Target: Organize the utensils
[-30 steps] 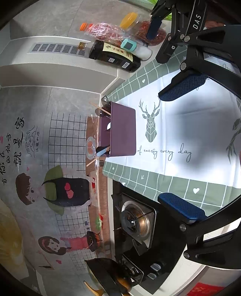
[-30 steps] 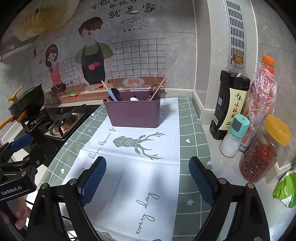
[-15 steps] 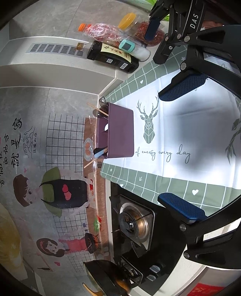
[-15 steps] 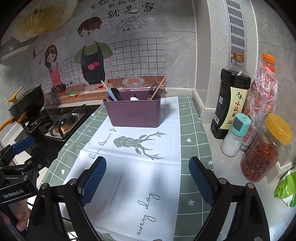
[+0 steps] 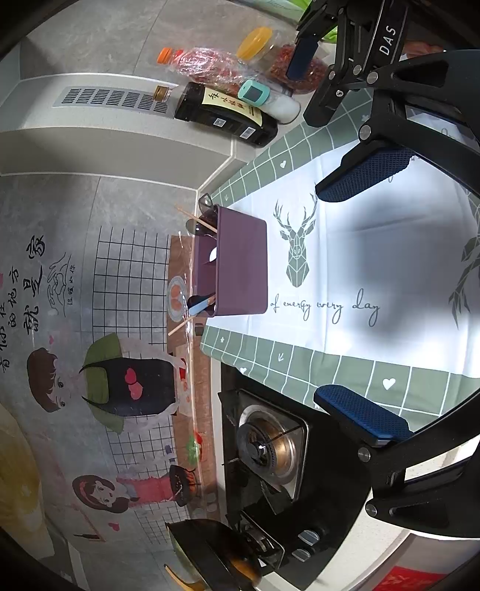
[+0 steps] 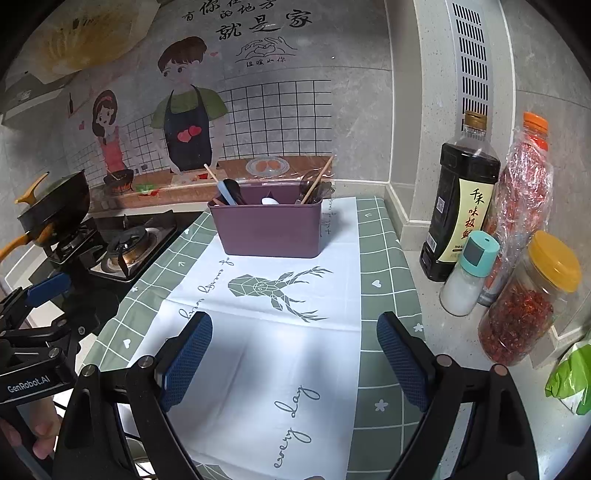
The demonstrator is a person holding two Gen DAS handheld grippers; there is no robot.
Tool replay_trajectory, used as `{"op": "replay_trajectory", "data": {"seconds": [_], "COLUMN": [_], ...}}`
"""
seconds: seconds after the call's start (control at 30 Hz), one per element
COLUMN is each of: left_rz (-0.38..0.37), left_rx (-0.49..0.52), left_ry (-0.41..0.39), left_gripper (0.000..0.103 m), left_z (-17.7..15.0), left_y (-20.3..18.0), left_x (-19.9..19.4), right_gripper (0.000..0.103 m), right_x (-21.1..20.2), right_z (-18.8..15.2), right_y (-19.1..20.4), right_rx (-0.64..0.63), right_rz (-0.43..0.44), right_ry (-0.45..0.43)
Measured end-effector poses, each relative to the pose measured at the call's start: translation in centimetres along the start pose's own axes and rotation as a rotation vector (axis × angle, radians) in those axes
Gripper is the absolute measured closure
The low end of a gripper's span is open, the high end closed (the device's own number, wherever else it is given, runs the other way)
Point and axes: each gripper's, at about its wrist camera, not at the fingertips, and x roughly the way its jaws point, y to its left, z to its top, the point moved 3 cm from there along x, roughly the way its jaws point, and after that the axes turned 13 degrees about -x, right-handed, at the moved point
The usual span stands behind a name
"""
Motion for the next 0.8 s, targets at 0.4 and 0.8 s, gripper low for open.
{"op": "replay_trajectory", "data": {"seconds": [0.4, 0.8], "left_rz": [0.002, 0.013], "left_rx": [0.001, 0.013], "left_ry": [0.0, -0.003], "left_gripper": [0.004, 0.004], "left_z": [0.05, 0.04], "left_y": [-0.1, 0.01], "left_x": [0.04, 0.23], "right_gripper": [0.014, 0.014], "right_x": [-0.09, -0.1], "right_z": [0.06, 0.15], "right_y": [-0.41, -0.79], "right_rx": [0.004, 0.019], "right_rz": [0.001, 0.003], "right_ry": [-0.001, -0.009]}}
